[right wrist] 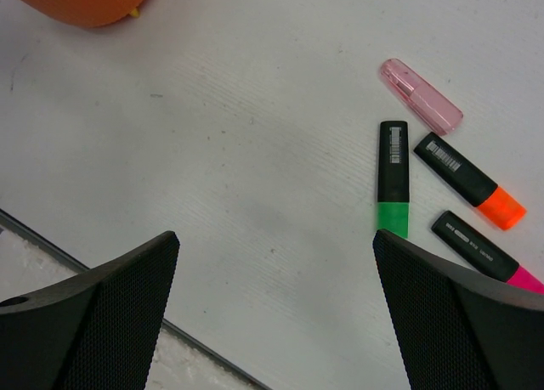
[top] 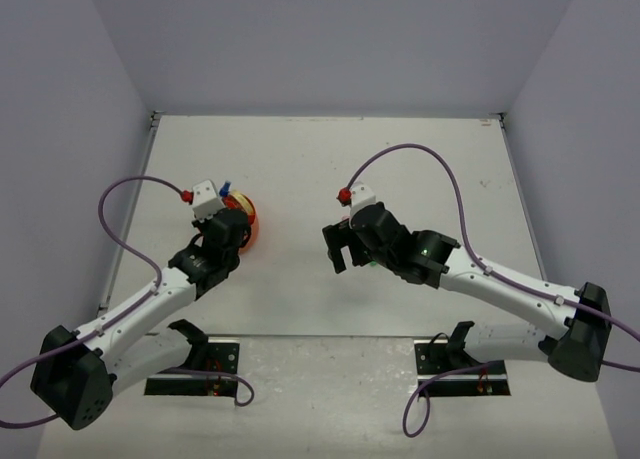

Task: Sort the stationery into containers
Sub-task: Place the pen in the storage box, then pick up the pen from the center of the board.

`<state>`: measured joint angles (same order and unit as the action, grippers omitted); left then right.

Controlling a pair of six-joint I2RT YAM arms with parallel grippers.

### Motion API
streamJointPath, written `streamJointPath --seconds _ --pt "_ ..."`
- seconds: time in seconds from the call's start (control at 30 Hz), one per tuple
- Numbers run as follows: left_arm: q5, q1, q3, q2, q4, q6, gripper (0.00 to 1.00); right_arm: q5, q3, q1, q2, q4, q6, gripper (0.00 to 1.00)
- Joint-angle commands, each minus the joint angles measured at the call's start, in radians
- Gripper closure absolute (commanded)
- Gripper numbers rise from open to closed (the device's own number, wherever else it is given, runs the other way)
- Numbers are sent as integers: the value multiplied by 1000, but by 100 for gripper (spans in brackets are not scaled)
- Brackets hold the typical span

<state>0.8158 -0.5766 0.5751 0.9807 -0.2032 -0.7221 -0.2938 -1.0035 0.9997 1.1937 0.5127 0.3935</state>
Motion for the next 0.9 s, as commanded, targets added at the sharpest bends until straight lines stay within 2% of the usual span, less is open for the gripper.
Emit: streamJointPath --seconds 0.0,0.07,0.23,0.33,0.47,0.53,0.6,0.67,0.77,0.87 --pt "45 3 -14 -29 34 -25 64 12 -2 -5 16 -40 15 1" --pt "46 3 -12 -25 30 -23 52 16 -3 -4 18 -43 15 1" --pt "16 3 -5 -50 19 -22 47 16 -1 -9 20 -46 12 1" --pt "-21 3 13 -78 7 -18 39 35 4 -38 37 -53 22 1" --pt "-144 2 60 -155 -34 -6 16 155 -14 -148 114 -68 12 1" --pt "-180 1 95 -189 -67 1 9 184 -40 -191 164 -59 -7 1" --pt "-224 1 155 -232 -144 26 0 201 -98 -233 240 -35 -36 6" --pt "-240 1 198 -253 -214 42 0 209 -134 -262 297 -20 -57 14" --pt "-262 3 276 -285 -305 78 0 200 -216 -307 408 15 -106 35" --pt "-293 3 331 -327 -377 124 0 186 -321 -343 550 61 -180 42"
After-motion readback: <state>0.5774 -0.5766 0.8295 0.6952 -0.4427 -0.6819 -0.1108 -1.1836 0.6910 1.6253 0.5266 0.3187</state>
